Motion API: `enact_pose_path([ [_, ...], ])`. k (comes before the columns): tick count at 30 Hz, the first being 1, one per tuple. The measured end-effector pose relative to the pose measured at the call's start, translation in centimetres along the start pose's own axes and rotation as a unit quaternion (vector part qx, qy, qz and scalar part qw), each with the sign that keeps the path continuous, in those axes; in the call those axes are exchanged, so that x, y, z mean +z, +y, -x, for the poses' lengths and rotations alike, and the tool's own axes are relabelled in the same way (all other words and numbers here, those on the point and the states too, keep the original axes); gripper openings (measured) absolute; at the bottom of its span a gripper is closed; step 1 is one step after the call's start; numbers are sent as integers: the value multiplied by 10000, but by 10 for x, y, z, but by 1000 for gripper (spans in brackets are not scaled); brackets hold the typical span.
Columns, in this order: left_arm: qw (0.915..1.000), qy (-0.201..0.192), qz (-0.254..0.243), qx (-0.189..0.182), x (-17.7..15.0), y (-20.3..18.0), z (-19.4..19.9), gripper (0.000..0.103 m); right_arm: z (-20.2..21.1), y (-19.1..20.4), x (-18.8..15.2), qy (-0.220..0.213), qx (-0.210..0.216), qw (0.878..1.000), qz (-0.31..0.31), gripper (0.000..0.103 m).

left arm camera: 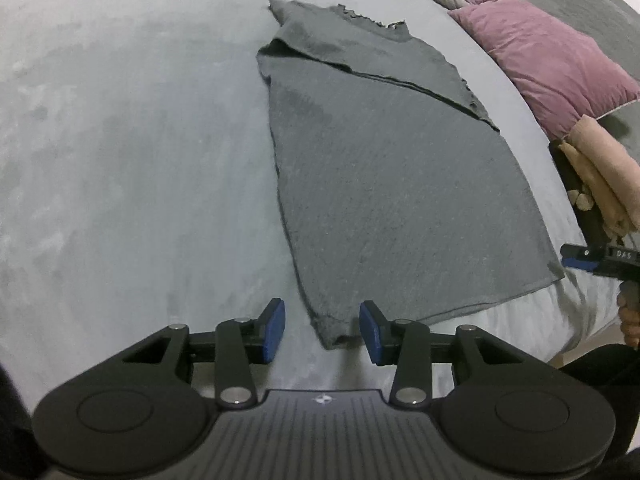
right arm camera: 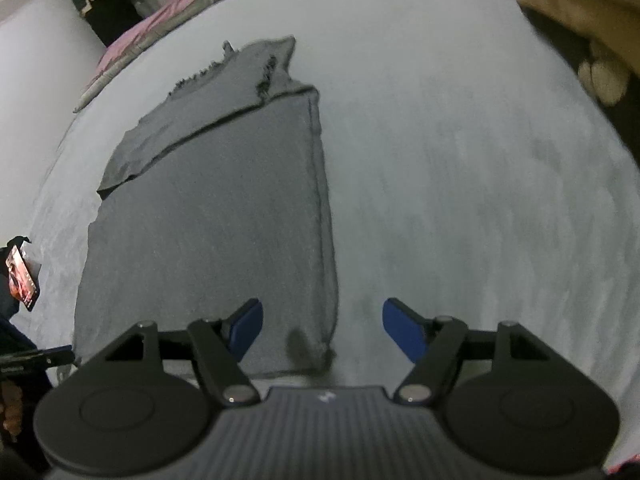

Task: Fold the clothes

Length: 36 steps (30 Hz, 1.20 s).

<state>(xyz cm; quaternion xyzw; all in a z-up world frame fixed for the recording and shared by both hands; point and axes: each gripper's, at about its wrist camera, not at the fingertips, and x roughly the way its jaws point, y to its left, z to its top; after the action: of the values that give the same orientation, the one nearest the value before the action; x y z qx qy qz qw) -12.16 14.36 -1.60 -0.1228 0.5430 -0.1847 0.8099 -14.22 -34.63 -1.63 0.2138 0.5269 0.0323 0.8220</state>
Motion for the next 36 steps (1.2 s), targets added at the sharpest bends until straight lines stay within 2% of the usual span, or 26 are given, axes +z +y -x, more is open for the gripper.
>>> enact_pose_path([
  [5,9996,54,209,-181,1,7,-3,40,-9,-12,0,231,249,9990,-299,69],
  [17,9948,204,625,-774,5,21,-13,39,-18,-26,1,487,790,9938,-604,66],
  [22,9942,231,623,-845,4,18,-15,39,-20,-31,1,517,931,9917,-725,59],
  [27,9929,257,643,-962,4,18,-18,39,-21,-36,-1,528,1065,9891,-870,47],
  [36,9920,281,648,-1042,4,15,-21,38,-23,-42,-3,544,1264,9847,-1072,44],
])
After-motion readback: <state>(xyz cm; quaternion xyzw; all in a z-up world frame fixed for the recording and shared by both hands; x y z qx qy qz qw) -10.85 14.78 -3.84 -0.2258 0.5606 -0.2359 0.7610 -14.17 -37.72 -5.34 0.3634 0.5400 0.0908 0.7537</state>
